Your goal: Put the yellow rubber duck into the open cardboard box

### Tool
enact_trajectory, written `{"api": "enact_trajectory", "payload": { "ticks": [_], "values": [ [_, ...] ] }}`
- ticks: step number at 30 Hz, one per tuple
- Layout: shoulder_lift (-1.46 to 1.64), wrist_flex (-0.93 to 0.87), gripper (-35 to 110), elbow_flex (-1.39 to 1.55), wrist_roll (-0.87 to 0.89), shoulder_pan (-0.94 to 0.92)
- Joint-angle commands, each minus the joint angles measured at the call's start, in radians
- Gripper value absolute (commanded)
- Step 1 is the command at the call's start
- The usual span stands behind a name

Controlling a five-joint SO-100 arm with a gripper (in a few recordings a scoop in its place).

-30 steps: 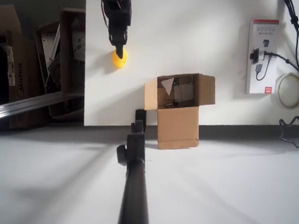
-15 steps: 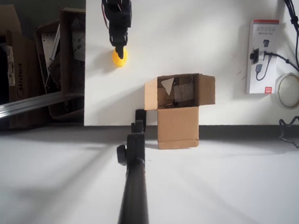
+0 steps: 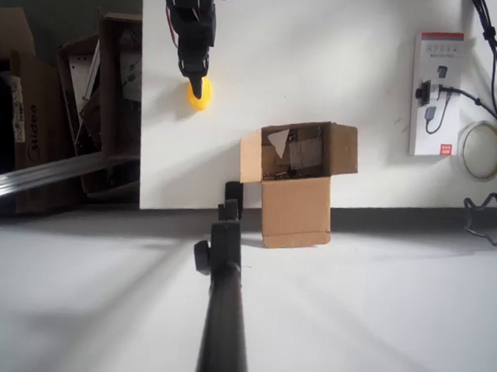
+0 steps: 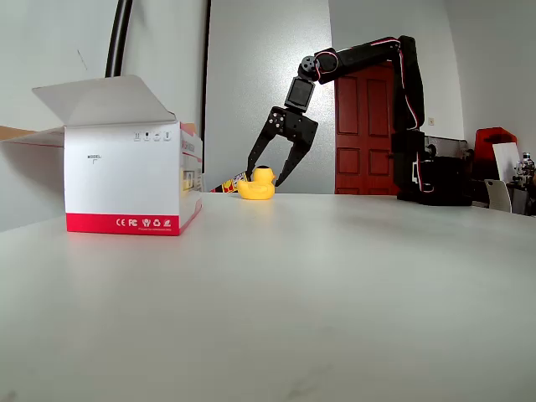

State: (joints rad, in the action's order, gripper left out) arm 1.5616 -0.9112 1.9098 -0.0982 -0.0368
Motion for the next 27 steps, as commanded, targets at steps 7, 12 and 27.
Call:
{"api": "enact_trajectory", "payload": {
  "ticks": [7,12,27],
  "values": [
    [0.048,-0.011,19,-0.043,0.011,-0.029],
    [0.048,-0.009,15,-0.044,0.011,-0.032],
    [0.137,-0.075,10,-0.072,0.008,0.000]
  ]
}}
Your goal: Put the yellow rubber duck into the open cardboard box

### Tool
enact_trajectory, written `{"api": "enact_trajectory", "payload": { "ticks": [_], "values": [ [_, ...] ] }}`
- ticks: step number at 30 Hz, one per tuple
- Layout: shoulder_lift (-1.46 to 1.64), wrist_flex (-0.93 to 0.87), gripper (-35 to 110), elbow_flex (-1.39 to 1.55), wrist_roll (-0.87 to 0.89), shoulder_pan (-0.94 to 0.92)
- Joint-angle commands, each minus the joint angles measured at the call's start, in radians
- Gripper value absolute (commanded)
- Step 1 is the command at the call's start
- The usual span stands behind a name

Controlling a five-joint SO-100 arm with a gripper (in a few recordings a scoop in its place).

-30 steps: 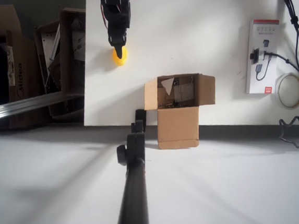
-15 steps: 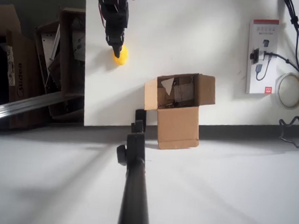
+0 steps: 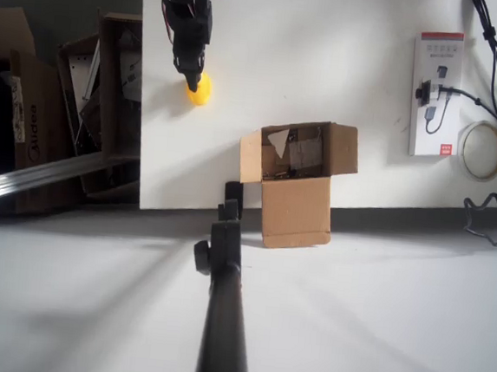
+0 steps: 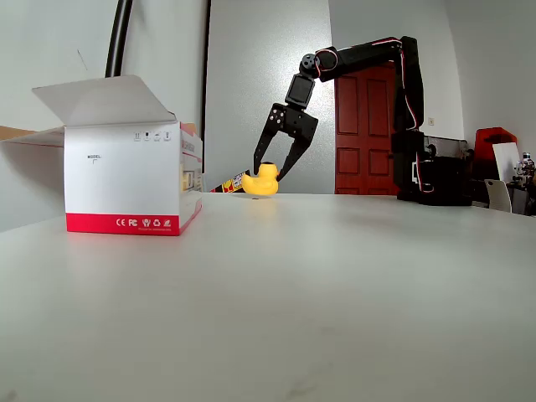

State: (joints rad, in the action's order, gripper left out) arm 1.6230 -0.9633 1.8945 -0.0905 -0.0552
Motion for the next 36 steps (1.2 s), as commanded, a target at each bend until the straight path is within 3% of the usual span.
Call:
{"api": "enact_trajectory", "payload": {
  "ticks": [1,8,16,36],
  "values": [
    [0.092,-0.038,10,-0.066,-0.003,0.026],
    [0.143,-0.166,9,-0.218,-0.011,0.104],
    [-0.023,-0.304,9,-0.569,-0.012,0.233],
    [-0.440,-0.362,10,-1.170,-0.002,0.390]
  ]
}}
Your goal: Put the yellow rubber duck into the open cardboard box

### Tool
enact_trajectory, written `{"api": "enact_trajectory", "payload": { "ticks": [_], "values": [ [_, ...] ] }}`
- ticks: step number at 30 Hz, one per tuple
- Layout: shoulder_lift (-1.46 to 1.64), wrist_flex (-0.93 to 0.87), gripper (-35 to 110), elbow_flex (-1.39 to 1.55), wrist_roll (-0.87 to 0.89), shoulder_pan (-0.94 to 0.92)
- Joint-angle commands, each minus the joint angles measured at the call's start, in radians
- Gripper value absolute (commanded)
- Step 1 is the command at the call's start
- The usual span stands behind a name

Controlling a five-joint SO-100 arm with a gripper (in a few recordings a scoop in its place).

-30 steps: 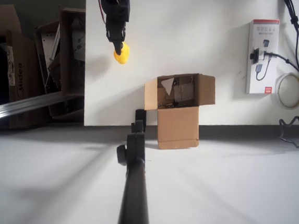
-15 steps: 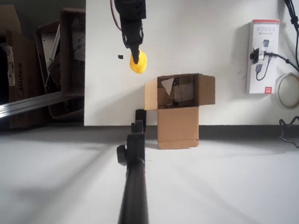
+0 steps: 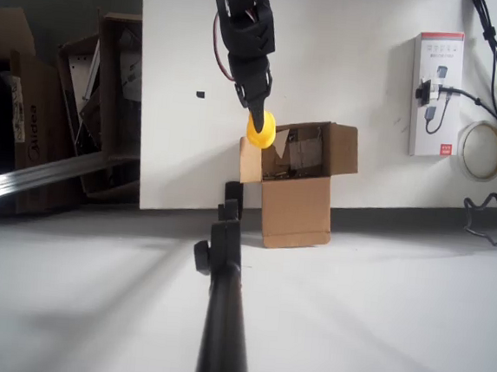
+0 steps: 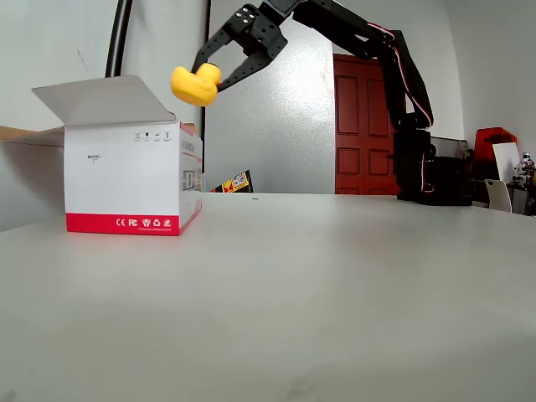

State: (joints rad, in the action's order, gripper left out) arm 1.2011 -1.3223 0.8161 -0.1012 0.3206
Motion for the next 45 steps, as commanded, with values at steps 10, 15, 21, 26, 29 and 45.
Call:
{"api": "enact_trajectory", "payload": {
  "ticks": [10,15,21,26,29,45],
  "values": [
    [-0.107,0.005,9,-0.181,0.026,0.077],
    [-0.149,0.005,9,-0.229,0.028,0.107],
    [-0.186,0.005,9,-0.258,0.029,0.124],
    [-0.190,0.005,10,-0.264,0.034,0.124],
    [-0.190,0.003,14,-0.264,0.037,0.123],
    [-0.186,-0.009,26,-0.264,0.055,0.114]
  ]
}}
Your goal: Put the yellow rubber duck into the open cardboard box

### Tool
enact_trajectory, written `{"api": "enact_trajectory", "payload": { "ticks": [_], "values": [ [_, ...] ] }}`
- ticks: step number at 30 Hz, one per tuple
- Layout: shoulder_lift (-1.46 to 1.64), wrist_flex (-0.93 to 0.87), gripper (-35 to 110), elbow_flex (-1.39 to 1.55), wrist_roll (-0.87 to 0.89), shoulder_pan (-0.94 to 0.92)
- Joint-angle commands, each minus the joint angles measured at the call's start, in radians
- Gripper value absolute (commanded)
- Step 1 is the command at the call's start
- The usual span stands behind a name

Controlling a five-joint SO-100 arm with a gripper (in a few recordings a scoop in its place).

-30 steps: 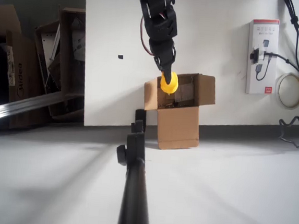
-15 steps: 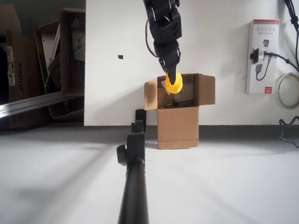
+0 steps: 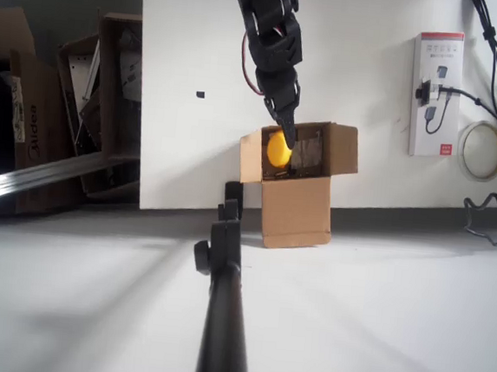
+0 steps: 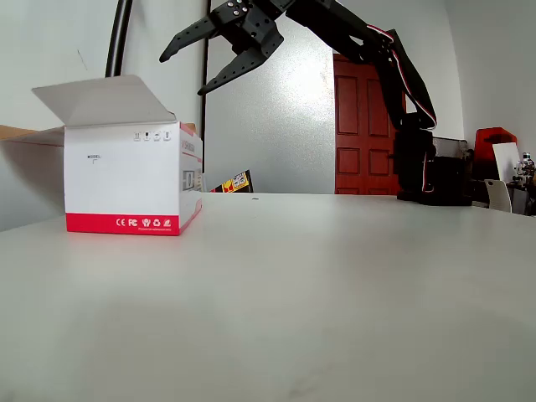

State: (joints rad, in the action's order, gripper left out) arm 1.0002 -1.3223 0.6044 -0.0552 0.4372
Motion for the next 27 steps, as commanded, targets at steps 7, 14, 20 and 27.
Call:
{"api": "enact_trajectory", "payload": {
  "ticks": [7,14,20,27],
  "values": [
    [0.081,-0.075,6,-0.052,0.009,-0.043],
    [0.241,-0.216,0,-0.052,0.012,-0.114],
    [0.485,-0.307,0,-0.021,0.012,-0.186],
    [0.890,-0.307,-1,0.270,0.015,-0.242]
  ]
}}
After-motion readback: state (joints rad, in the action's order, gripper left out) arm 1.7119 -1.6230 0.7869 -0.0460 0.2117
